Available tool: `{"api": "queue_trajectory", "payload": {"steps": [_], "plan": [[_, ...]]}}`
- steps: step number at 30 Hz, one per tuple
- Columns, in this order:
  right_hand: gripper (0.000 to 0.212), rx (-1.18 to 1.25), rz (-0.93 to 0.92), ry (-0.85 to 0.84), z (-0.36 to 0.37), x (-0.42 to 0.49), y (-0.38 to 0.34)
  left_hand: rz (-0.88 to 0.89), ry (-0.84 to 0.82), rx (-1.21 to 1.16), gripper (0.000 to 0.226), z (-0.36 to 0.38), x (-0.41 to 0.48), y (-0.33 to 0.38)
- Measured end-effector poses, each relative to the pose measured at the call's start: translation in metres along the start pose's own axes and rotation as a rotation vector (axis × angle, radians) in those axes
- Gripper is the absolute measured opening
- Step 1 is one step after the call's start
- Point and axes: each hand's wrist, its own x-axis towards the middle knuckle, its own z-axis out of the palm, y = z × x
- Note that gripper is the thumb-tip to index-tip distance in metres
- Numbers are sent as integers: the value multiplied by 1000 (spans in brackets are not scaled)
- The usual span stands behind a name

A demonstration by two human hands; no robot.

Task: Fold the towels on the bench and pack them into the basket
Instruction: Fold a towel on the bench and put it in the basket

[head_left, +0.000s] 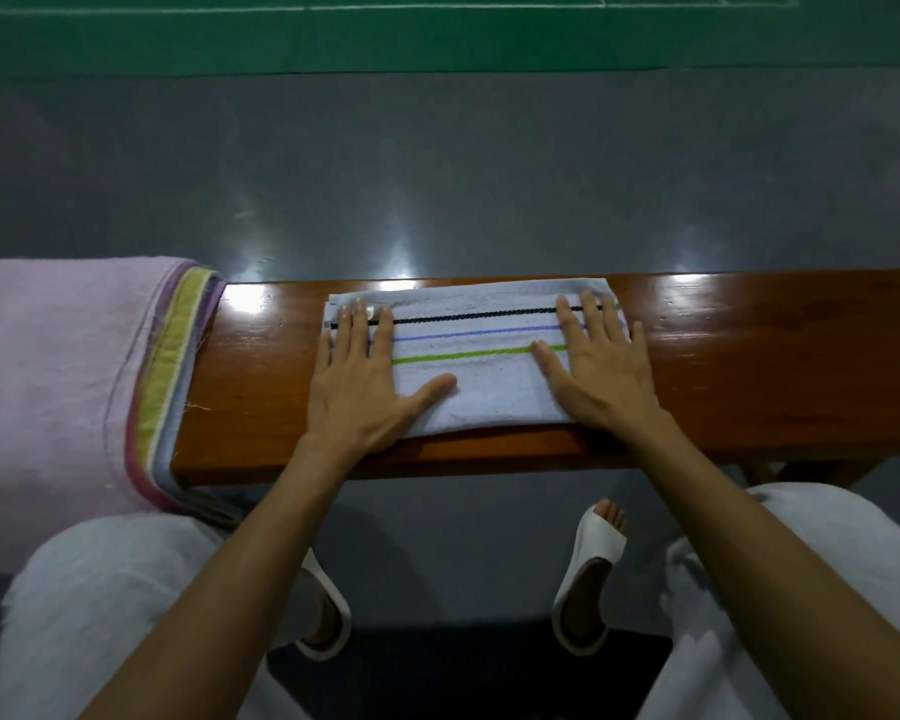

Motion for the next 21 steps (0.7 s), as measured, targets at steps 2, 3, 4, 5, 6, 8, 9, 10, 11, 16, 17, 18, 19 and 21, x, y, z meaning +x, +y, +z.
{"api": "queue_trajectory", "payload": {"steps": [2,3,4,5,6,8,9,10,11,16,17,18,19,21], "plan": [[83,5,16,6,0,-2,4,-10,3,1,119,-3,-3,-5],[83,8,13,12,0,-4,4,-12,-1,4,118,-3,-5,-7],[83,14,10,17,1,-7,4,-11,-3,5,117,-4,-6,-9],[83,18,8,21,2,-10,3,-9,-2,5,116,-3,-8,-10],[83,18,8,21,2,-12,3,-6,1,6,116,-3,-10,-11],[82,16,10,17,2,-16,2,-2,4,8,115,-3,-13,-12],[82,19,12,15,1,-17,2,-2,3,6,114,-3,-14,-12],[82,21,13,10,1,-17,2,-2,2,4,114,-3,-15,-12],[82,23,12,6,0,-17,1,-3,2,-1,114,-4,-15,-12],[78,214,14,87,-12,-16,2,10,5,-89,109,-7,-13,-13],[77,247,43,145,-16,-16,4,15,24,-98,107,-9,-14,-13],[74,269,84,207,-20,-16,6,26,50,-97,105,-11,-15,-11],[68,289,139,259,-24,-16,9,43,73,-97,102,-12,-16,-9],[58,293,289,278,-31,-15,13,78,78,-113,98,-11,-20,-3]]}}
